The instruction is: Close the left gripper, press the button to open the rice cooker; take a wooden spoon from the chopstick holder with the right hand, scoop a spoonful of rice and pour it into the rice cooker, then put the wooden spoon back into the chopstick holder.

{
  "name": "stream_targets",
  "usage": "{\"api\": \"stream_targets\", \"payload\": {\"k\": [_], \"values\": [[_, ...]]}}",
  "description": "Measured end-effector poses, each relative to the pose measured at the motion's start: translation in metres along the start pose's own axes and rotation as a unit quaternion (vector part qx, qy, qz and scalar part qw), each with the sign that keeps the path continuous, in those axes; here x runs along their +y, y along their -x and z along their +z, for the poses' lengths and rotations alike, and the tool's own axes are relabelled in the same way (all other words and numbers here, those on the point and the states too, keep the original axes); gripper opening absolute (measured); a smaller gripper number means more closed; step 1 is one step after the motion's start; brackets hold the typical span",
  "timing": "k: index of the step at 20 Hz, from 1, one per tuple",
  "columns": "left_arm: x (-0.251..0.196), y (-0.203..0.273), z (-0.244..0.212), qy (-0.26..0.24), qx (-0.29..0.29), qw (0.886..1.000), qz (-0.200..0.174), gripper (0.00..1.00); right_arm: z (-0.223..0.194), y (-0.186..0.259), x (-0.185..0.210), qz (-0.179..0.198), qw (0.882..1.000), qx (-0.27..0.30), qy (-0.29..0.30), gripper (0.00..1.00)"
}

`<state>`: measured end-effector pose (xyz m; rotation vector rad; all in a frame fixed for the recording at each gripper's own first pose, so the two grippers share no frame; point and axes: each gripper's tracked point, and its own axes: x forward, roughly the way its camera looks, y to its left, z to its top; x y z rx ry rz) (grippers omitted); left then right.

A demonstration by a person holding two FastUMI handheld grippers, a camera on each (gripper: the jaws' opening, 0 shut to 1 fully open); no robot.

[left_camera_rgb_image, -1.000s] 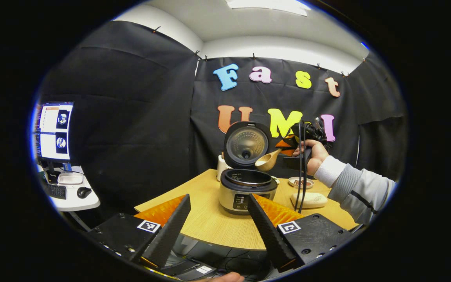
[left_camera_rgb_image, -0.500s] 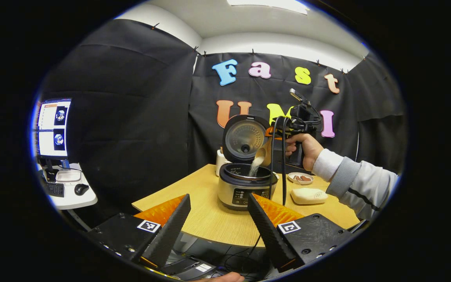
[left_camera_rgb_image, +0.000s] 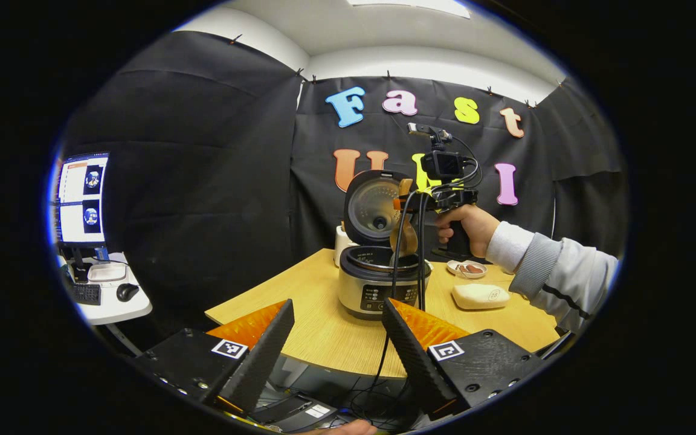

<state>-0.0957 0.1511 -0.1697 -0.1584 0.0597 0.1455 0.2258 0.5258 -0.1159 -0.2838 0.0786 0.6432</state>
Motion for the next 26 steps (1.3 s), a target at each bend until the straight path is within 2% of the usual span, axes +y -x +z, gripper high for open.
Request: {"api": "stream_targets", "payload": {"k": [5, 11, 19, 26], "values": [[0.005, -0.003, -0.003, -0.011, 0.006, 1.0, 0.007, 0.94, -0.005, 0.006, -0.02, -0.026, 0.999, 0.006, 0.031, 0.15], [-0.004, -0.005, 0.0, -0.019, 0.004, 1.0, 0.008, 0.94, -0.003, 0.03, -0.077, -0.054, 0.998, 0.005, 0.028, 0.15], [-0.035, -0.007, 0.006, -0.03, -0.004, 0.999, -0.013, 0.94, -0.015, 0.071, -0.199, -0.12, 0.993, 0.012, -0.015, 0.16], [-0.071, -0.005, 0.013, -0.014, -0.009, 0.999, -0.045, 0.93, -0.052, 0.122, -0.322, -0.19, 0.978, 0.02, -0.078, 0.16]]}}
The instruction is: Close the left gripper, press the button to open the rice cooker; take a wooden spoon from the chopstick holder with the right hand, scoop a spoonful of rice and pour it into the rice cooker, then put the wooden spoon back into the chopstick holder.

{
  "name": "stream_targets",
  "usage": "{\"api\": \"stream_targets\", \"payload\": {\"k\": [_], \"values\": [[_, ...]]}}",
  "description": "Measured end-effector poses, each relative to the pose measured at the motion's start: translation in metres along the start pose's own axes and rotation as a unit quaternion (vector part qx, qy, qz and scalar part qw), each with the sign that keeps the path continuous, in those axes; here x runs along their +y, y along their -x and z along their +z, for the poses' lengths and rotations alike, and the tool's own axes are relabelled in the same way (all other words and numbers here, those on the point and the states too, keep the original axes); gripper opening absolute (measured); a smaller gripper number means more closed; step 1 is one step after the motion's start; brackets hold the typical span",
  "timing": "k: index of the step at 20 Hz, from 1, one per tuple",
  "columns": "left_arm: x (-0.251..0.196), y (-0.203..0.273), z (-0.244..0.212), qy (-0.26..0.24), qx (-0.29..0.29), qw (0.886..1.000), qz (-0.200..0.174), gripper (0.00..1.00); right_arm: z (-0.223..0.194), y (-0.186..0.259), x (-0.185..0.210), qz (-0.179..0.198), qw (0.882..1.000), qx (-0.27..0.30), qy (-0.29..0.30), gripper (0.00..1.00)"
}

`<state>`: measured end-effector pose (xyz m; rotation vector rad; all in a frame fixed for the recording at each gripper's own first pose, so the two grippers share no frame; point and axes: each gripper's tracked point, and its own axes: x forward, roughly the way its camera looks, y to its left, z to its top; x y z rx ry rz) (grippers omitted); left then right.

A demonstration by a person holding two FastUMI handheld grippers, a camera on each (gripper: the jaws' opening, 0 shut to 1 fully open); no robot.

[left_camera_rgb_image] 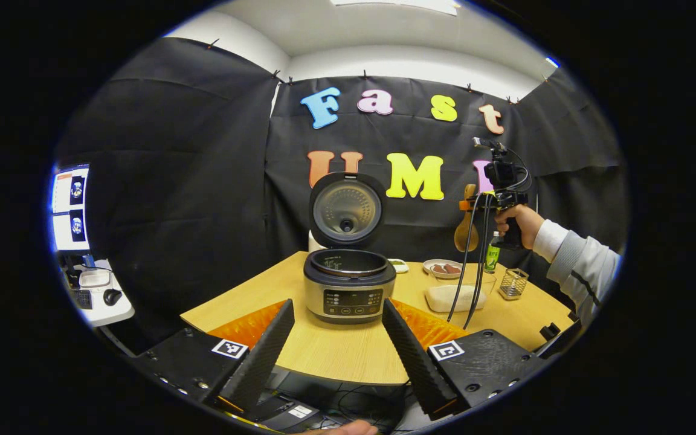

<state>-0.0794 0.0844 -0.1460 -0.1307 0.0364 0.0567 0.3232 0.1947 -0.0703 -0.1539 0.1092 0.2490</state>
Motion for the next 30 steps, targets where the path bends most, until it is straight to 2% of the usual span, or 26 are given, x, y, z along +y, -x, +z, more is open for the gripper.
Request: {"api": "stream_targets", "payload": {"k": [8, 15, 18, 24, 28, 30], "values": [[-0.035, -0.003, 0.001, -0.02, 0.001, 1.0, -0.018, 0.94, -0.042, 0.014, -0.119, -0.058, 0.998, 0.009, -0.024, 0.16], [-0.058, -0.006, 0.005, -0.034, -0.01, 0.999, -0.029, 0.94, -0.086, 0.024, -0.19, -0.105, 0.994, 0.019, -0.028, 0.17], [-0.061, -0.006, 0.006, -0.025, -0.009, 0.999, -0.038, 0.93, -0.107, 0.033, -0.208, -0.116, 0.992, 0.037, -0.037, 0.17], [-0.065, -0.015, 0.008, -0.029, 0.001, 0.999, -0.043, 0.93, -0.127, 0.029, -0.218, -0.114, 0.99, 0.056, -0.068, 0.22], [-0.065, -0.028, 0.023, -0.026, -0.004, 0.998, -0.05, 0.93, -0.134, 0.031, -0.224, -0.121, 0.986, 0.074, -0.084, 0.34], [-0.062, -0.041, 0.033, -0.023, -0.011, 0.999, -0.047, 0.93, -0.124, 0.037, -0.234, -0.138, 0.986, 0.058, -0.08, 0.43]]}}
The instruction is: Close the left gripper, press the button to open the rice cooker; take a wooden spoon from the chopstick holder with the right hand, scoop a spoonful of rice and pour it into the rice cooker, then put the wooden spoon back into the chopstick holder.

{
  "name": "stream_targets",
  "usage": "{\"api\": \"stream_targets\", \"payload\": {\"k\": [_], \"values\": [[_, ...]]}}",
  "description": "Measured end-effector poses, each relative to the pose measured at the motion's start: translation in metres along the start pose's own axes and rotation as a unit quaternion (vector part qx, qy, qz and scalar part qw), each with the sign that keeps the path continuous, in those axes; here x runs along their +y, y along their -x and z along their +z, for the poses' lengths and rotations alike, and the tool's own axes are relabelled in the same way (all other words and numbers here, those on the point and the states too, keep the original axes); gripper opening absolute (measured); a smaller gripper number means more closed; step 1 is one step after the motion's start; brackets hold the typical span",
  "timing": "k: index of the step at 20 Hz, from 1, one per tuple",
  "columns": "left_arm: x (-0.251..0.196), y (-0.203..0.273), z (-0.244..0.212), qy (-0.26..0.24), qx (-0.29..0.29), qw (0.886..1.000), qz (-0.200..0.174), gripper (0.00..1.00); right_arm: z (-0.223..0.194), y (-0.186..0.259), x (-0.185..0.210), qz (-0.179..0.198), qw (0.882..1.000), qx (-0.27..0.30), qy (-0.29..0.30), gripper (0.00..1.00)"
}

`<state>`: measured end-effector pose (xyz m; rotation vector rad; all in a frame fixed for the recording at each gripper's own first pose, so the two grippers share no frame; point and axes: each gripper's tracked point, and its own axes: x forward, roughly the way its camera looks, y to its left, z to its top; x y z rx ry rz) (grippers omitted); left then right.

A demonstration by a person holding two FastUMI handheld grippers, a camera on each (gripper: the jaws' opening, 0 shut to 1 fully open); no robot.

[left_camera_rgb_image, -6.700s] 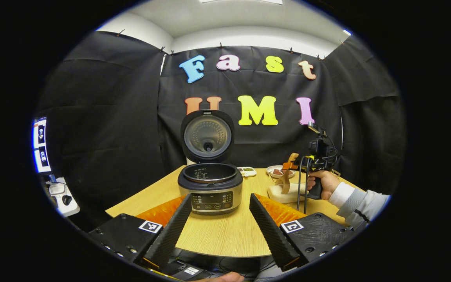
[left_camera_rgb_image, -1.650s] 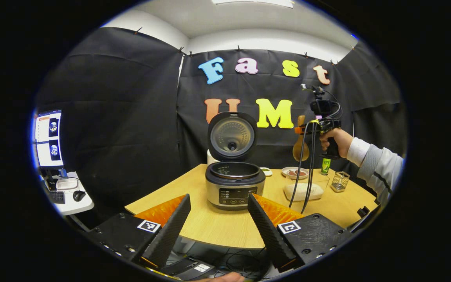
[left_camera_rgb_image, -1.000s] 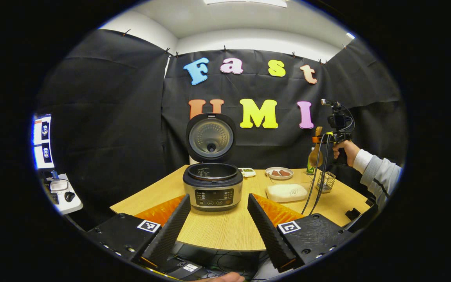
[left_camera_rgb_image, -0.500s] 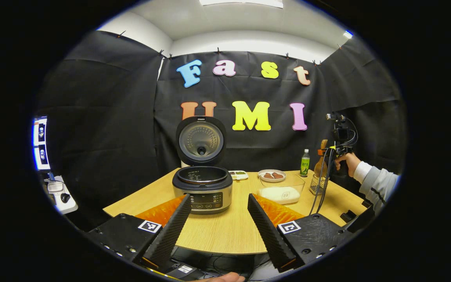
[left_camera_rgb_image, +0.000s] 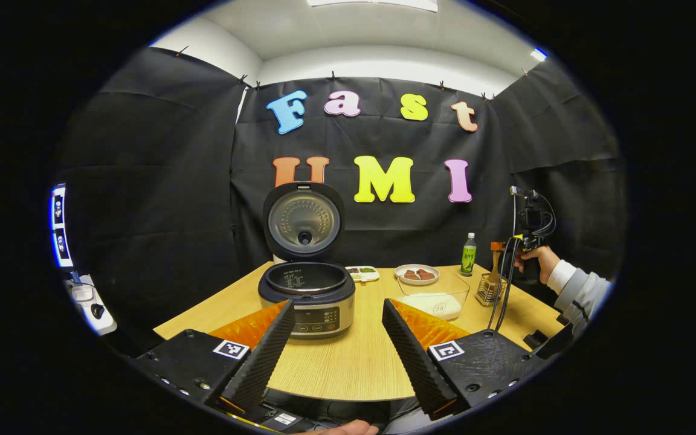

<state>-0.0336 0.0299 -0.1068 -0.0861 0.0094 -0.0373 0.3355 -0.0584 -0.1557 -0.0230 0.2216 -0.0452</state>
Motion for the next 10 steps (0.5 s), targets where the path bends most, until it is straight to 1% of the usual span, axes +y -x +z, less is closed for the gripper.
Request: {"api": "stream_targets", "payload": {"k": [1, 2, 4, 5, 6, 7, 10], "values": [[0.006, -0.007, 0.006, -0.005, -0.001, 1.0, 0.007, 0.93, 0.007, 0.003, -0.004, -0.007, 1.0, -0.01, 0.006, 0.48], [0.009, -0.013, 0.011, -0.01, -0.002, 1.0, 0.01, 0.93, 0.012, 0.007, -0.007, -0.009, 1.0, -0.017, 0.008, 0.5], [0.016, -0.027, 0.03, -0.017, -0.016, 1.0, 0.018, 0.93, 0.018, 0.017, -0.008, -0.003, 1.0, -0.025, 0.008, 0.77], [0.021, -0.035, 0.041, -0.024, -0.026, 0.999, 0.028, 0.93, 0.021, 0.02, -0.012, -0.007, 1.0, -0.029, 0.007, 0.9], [0.031, -0.043, 0.045, -0.034, -0.03, 0.998, 0.045, 0.93, 0.023, 0.023, -0.017, -0.013, 0.999, -0.029, 0.006, 0.95], [0.033, -0.053, 0.05, -0.04, -0.034, 0.997, 0.051, 0.92, 0.024, 0.026, -0.018, -0.013, 0.999, -0.03, 0.005, 1.0], [0.03, -0.073, 0.066, -0.047, -0.039, 0.997, 0.051, 0.92, 0.03, 0.042, -0.021, -0.015, 0.999, -0.035, -0.013, 1.0]]}}
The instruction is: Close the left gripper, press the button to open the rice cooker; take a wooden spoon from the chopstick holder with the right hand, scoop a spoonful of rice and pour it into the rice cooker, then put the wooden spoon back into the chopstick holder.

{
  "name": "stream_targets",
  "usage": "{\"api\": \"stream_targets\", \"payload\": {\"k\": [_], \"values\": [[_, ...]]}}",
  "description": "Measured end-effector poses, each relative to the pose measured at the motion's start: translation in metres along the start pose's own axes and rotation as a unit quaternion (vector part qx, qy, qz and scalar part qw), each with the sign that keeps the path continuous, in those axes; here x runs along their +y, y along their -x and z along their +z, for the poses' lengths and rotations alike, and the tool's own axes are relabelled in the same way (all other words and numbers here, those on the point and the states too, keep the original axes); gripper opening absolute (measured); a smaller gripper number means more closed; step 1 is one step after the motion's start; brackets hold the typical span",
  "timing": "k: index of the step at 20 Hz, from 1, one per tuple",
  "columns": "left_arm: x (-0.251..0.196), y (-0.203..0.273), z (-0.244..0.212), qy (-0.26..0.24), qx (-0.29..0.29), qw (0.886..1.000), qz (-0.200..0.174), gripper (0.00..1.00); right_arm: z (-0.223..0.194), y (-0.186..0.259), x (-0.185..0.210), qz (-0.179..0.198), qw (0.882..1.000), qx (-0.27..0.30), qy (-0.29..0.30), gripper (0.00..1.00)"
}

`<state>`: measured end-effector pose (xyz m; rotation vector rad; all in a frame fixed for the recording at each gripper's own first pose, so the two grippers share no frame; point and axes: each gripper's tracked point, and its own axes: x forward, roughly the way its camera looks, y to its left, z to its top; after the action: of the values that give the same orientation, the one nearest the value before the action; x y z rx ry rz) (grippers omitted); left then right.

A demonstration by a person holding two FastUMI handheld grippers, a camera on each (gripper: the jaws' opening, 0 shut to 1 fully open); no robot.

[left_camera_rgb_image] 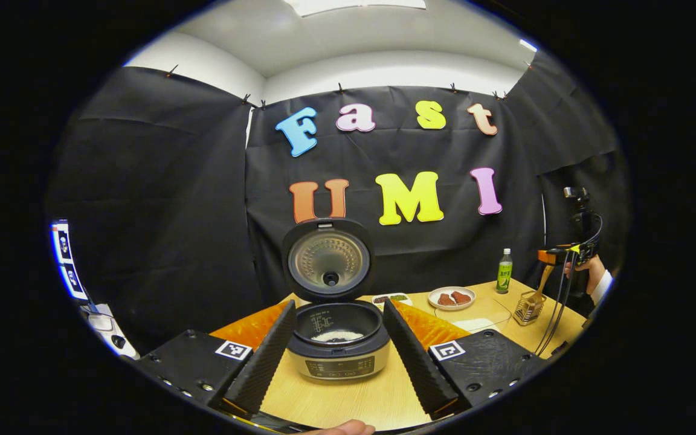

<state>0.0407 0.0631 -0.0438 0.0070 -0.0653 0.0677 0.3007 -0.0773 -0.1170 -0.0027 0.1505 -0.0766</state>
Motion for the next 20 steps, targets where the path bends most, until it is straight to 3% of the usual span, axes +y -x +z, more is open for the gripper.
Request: {"api": "stream_targets", "payload": {"k": [4, 5, 7, 8, 11, 15, 20], "values": [[-0.003, -0.036, 0.01, 0.006, 0.005, 1.0, -0.008, 0.94, 0.005, 0.017, -0.007, -0.001, 1.0, -0.001, -0.015, 1.0], [-0.003, -0.047, 0.016, 0.009, 0.002, 1.0, -0.007, 0.89, 0.008, 0.023, -0.009, 0.0, 1.0, -0.005, -0.02, 1.0], [0.002, -0.065, 0.027, 0.01, -0.003, 1.0, 0.0, 0.99, 0.012, 0.036, -0.011, 0.003, 1.0, -0.011, -0.026, 1.0], [0.002, -0.078, 0.028, 0.014, -0.001, 1.0, 0.003, 0.94, 0.015, 0.045, -0.015, 0.001, 0.999, -0.017, -0.03, 1.0], [0.002, -0.104, 0.049, 0.036, -0.004, 0.999, 0.0, 0.94, 0.026, 0.071, -0.02, 0.002, 0.999, -0.041, -0.029, 1.0], [0.01, -0.135, 0.08, 0.029, -0.016, 0.999, 0.011, 0.95, 0.032, 0.108, -0.026, 0.001, 0.997, -0.07, -0.04, 1.0], [0.008, -0.174, 0.098, 0.037, 0.003, 0.999, 0.001, 0.95, 0.022, 0.133, -0.019, 0.024, 0.997, -0.066, -0.028, 1.0]]}}
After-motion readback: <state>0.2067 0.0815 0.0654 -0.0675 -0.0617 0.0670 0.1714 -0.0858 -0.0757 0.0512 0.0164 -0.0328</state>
